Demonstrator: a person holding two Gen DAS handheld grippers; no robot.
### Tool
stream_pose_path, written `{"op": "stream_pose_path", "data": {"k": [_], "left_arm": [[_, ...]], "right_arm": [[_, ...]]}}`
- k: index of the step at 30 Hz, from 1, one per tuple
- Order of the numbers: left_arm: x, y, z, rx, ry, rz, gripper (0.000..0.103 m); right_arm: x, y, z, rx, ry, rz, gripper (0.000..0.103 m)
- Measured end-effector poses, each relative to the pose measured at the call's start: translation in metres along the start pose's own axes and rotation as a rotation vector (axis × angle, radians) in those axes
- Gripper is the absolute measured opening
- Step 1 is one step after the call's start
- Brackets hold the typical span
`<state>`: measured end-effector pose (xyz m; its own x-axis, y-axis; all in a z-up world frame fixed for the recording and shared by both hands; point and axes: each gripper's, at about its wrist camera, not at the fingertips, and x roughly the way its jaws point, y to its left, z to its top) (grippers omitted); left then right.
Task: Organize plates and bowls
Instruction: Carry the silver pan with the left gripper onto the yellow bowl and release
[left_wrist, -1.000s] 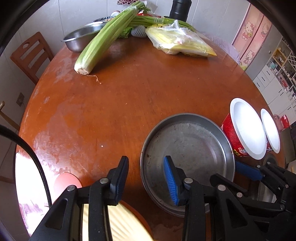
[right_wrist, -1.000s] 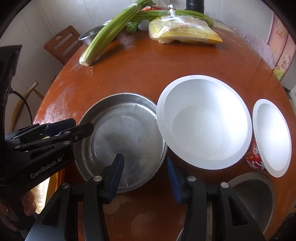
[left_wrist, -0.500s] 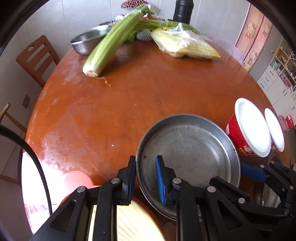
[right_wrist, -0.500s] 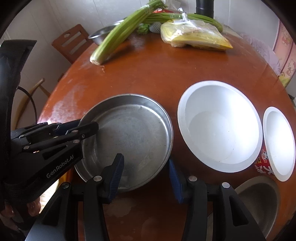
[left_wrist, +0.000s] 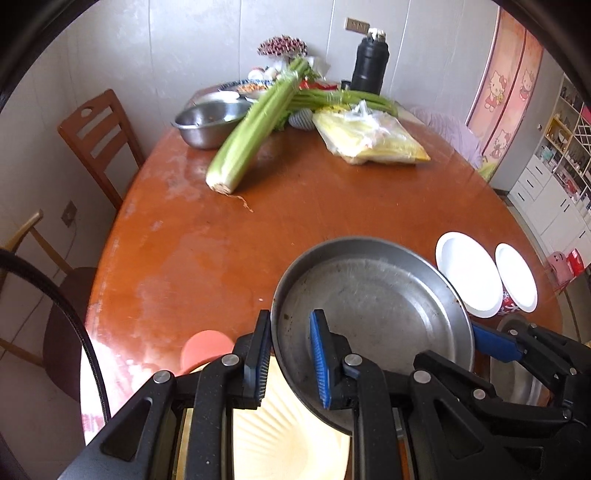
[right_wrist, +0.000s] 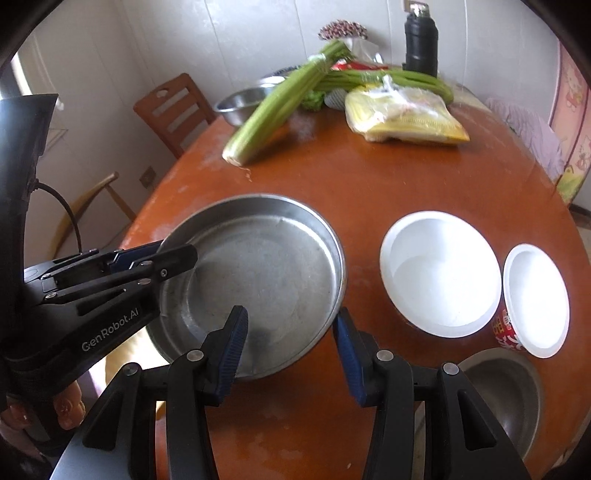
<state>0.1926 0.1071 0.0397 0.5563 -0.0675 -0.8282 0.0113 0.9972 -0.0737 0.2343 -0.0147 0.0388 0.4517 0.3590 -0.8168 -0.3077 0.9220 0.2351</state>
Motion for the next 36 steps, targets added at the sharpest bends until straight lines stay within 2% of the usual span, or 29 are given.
{"op": "stream_pose_path", "data": {"k": [7,14,24,36], "left_arm": [[-0.03,0.019,-0.01,-0.039,-0.049,0.027,0.021],[-0.047,0.051,-0.027,-0.109,-0.064,0.063,0.021],[-0.05,0.085,-0.051,-0.189,-0.07,0.083,0.021],[-0.034,0.1,-0.084,-0.24,-0.031,0.103,0.021]], "right_arm": [[-0.018,0.028,0.001,-0.058,-0.048,0.019,0.05],[-0.023,0.064,0.002,-0.137,-0.07,0.046,0.05],[0.007,0.099,-0.004,-0.217,-0.006,0.072,0.05],[0.032,0.113,-0.017,-0.267,0.051,0.087,0.05]]}}
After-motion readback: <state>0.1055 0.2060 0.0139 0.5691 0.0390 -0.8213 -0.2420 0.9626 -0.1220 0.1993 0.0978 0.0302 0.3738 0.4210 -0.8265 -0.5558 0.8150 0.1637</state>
